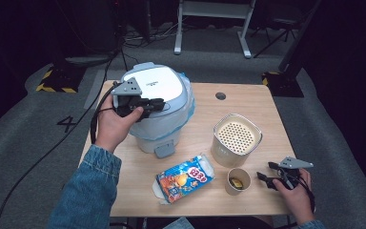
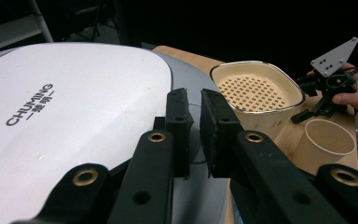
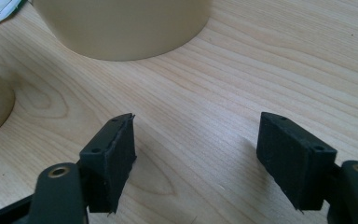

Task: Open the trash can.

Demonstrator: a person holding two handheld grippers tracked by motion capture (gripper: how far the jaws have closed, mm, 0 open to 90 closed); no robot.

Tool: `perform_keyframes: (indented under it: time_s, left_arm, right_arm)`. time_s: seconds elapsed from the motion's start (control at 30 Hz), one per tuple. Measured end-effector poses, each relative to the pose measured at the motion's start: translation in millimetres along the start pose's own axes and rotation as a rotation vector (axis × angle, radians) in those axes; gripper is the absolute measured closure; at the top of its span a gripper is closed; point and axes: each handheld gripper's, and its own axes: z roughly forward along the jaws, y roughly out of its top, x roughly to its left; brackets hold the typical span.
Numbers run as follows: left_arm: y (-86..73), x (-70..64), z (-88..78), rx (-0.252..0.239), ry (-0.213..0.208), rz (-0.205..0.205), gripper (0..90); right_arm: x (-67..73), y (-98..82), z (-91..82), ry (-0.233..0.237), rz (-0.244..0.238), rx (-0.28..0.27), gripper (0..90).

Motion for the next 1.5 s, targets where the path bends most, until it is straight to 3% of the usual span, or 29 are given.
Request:
perform_keyframes:
  time_s: [0.17,0.63,0.73,0.83,0.9,0.97,1.07,1.17,1.43,1.5]
  left_arm:
    - [3.9,-4.9,0.4,0.032,0.054,0.031,83.4]
    - [7.1,-11.4,1.7,0.072,0.097,0.081,84.5]
    - [6.9,-10.7,1.2,0.065,0.090,0.066,84.1]
    - [6.9,-11.6,0.9,0.058,0.071,0.050,75.4]
    - [6.9,-14.6,0.9,0.065,0.092,0.059,59.8]
    - [6.0,-18.2,-0.3,0.034,0.103,0.056,46.5]
    - [4.3,-24.5,-3.1,-0.014,0.072,0.034,34.5]
    - [2.5,-33.2,-5.1,0.003,0.075,0.058,31.1]
    - [-7.4,-51.0,-2.4,0.046,0.019,0.070,31.1]
    - [-10.9,-53.0,-0.1,0.030,0.007,0.081,30.4]
  right_arm:
    - [0.0,0.0,0.0,0.000,0.000,0.000,28.5]
    - [0.1,0.1,-0.1,0.001,0.001,0.001,28.5]
    - [0.2,0.0,-0.1,0.000,0.001,0.000,28.5]
    - [0.1,0.0,-0.1,0.001,0.001,0.000,28.5]
    - [0.1,0.0,-0.1,0.000,0.001,0.000,28.5]
    - [0.1,0.0,-0.1,0.001,0.001,0.000,28.5]
    - [0.1,0.0,-0.1,0.001,0.001,0.000,28.5]
    - [0.1,0.0,-0.1,0.001,0.001,0.000,28.5]
    - [0.1,0.0,-0.1,0.001,0.001,0.001,28.4]
    - [0.1,0.0,-0.1,0.001,0.001,0.000,28.5]
